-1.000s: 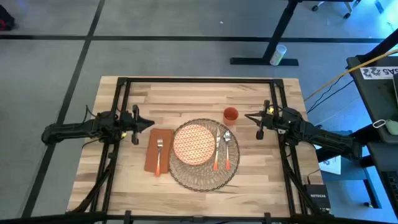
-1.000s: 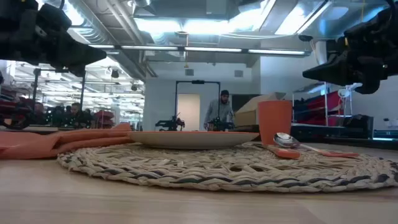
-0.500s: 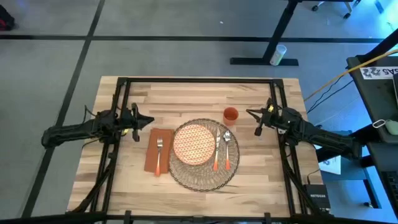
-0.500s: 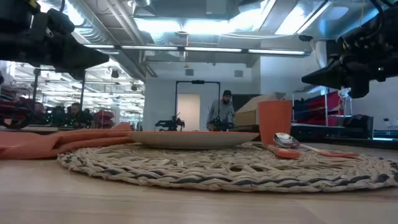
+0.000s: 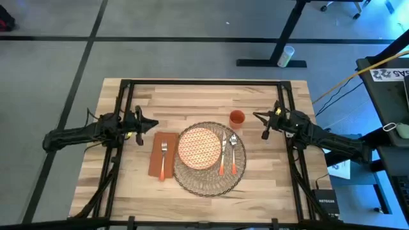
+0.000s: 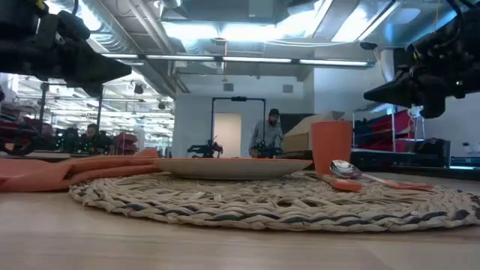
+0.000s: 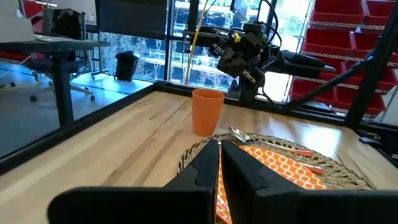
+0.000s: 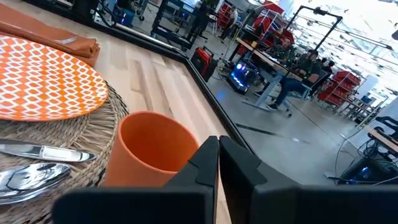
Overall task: Set table place
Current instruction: Return to Home Position
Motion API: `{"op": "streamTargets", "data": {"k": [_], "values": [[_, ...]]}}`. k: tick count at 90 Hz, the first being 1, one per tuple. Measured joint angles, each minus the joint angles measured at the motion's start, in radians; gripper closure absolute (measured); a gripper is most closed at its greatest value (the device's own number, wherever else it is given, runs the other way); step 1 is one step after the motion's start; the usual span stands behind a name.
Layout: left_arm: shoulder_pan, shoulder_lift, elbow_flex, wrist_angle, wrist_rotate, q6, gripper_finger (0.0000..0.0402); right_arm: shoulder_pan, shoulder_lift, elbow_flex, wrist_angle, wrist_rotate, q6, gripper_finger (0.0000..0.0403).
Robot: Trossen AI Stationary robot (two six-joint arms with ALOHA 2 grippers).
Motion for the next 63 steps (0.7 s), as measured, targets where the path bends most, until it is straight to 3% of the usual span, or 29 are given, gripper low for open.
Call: {"op": "streamTargets", "data": {"k": [63], "values": [[-0.001, -0.002, 0.000, 0.000, 0.000, 0.000, 0.0402, 0.000, 0.024, 0.000, -0.002, -0.016, 0.001, 0.0403]]}}
